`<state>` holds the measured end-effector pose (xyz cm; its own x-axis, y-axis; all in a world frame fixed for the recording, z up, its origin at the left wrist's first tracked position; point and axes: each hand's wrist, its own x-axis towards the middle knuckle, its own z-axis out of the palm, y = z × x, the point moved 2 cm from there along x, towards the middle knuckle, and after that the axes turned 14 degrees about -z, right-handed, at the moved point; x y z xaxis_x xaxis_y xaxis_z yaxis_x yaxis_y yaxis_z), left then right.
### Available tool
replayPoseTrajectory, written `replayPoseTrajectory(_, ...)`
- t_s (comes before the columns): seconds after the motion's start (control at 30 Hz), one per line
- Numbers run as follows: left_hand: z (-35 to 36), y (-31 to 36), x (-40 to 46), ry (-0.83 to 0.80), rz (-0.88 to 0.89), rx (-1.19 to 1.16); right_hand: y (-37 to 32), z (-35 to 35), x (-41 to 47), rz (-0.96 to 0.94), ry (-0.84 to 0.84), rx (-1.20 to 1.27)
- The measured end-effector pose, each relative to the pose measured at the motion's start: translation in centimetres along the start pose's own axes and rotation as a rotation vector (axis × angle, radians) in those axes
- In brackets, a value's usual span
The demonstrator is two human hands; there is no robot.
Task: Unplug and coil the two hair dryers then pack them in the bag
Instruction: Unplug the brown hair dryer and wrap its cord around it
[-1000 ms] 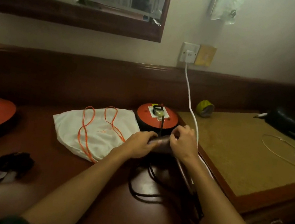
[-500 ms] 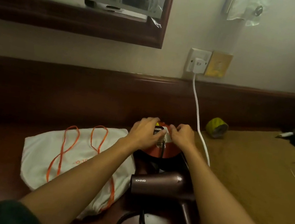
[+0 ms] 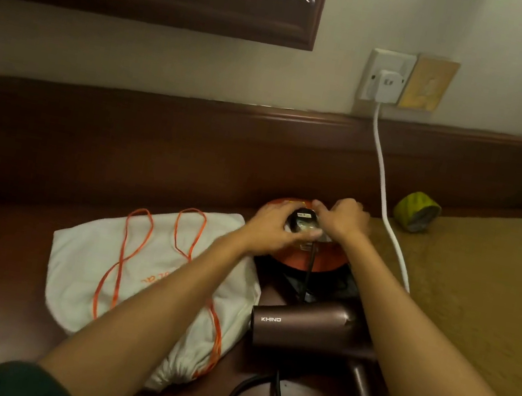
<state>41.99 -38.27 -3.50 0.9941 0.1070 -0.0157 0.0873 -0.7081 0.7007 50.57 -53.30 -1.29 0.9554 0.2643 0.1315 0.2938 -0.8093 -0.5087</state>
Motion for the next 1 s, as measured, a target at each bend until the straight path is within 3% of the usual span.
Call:
replayPoseTrajectory(0.07,-1.7,-0.4,0.0,-0.161,-0.016,0.048,-0.9,-0.3,-1.4,-0.046,0.005,0.042)
replayPoseTrajectory(0.13,-2.4,-0.9,0.1,-0.224,-0.036,0.081,-2.1,-0.5,-2.9,-0.089,-0.053,0.034)
replayPoseTrajectory(0.33,-1.9,-1.3,-0.3,-0.226,-0.092,0.041,-4.7,-0.6,-5.0,-0.166,-0.160,-0.145)
replayPoseTrajectory(0.5,-2.0,-1.6,-0.3,-0.232,-0.102,0.024,-5.4,-0.6,-6.2,-0.197,-0.055,-0.216)
replayPoseTrajectory(0.63,-2.5,-1.2,-0.8,-0.255,-0.104,0.001,-5.7,-3.2,-6.4,-0.212,0.080,0.115)
replayPoseTrajectory(0.8,-3.0,0.3,-1.7,-0.167,-0.090,0.190,-7.6,-5.5,-7.4,-0.358,0.013,0.062)
replayPoseTrajectory(1.0,-3.4,0.3,-5.1,-0.085,-0.159,-0.138,-6.6,-3.8,-8.9,-0.321,-0.027,0.175)
